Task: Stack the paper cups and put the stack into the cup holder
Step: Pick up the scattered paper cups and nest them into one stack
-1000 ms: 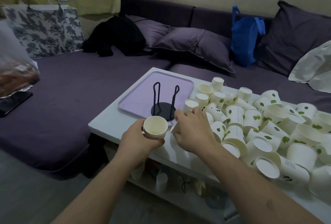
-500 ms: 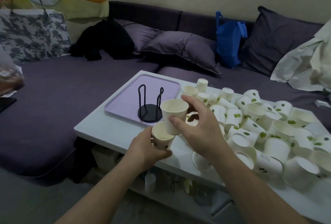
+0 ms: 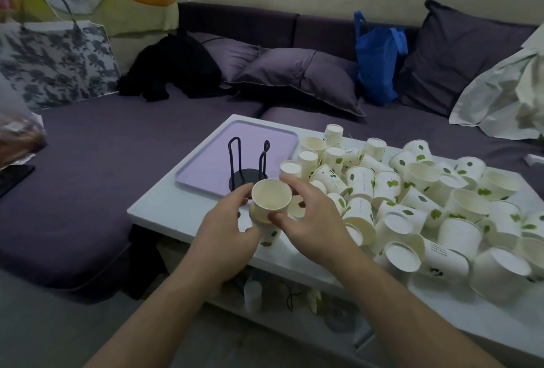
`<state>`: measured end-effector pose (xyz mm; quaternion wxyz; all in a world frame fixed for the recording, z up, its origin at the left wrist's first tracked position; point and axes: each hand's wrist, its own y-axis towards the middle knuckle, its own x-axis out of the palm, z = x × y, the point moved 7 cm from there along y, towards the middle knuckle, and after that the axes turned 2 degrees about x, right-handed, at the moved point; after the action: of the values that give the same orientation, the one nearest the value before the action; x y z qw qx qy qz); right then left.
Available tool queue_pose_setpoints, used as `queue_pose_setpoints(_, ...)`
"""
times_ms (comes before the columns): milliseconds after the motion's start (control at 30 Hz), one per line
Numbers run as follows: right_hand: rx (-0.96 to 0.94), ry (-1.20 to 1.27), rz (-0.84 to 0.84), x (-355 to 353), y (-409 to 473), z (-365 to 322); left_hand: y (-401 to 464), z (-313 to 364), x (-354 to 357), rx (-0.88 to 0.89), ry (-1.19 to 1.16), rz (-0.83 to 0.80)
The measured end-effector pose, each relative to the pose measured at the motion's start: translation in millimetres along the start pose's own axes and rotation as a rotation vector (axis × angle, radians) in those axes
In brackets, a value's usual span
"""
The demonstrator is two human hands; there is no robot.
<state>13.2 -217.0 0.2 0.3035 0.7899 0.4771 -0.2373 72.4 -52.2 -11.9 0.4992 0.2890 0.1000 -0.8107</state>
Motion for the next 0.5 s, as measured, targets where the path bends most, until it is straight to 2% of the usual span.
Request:
queue_pose_setpoints(133, 0.048, -0.090, -0.092, 6, -6, 5, 1, -5, 9, -0.033, 0.047, -0.043)
queue_pose_setpoints(233, 0.068, -0.131, -0.150, -5, -9, 2, 1, -5, 7, -0.037, 0.102, -0.003)
queue_pose_setpoints(367, 0.201, -0.207, -0.051, -63, -13, 13, -7, 38, 8, 0.269, 0.164, 0.083)
queue_pose_setpoints(500, 0.294, -0.296, 0.092, -118, -28, 36, -18, 81, 59, 0.471, 0.174, -0.071)
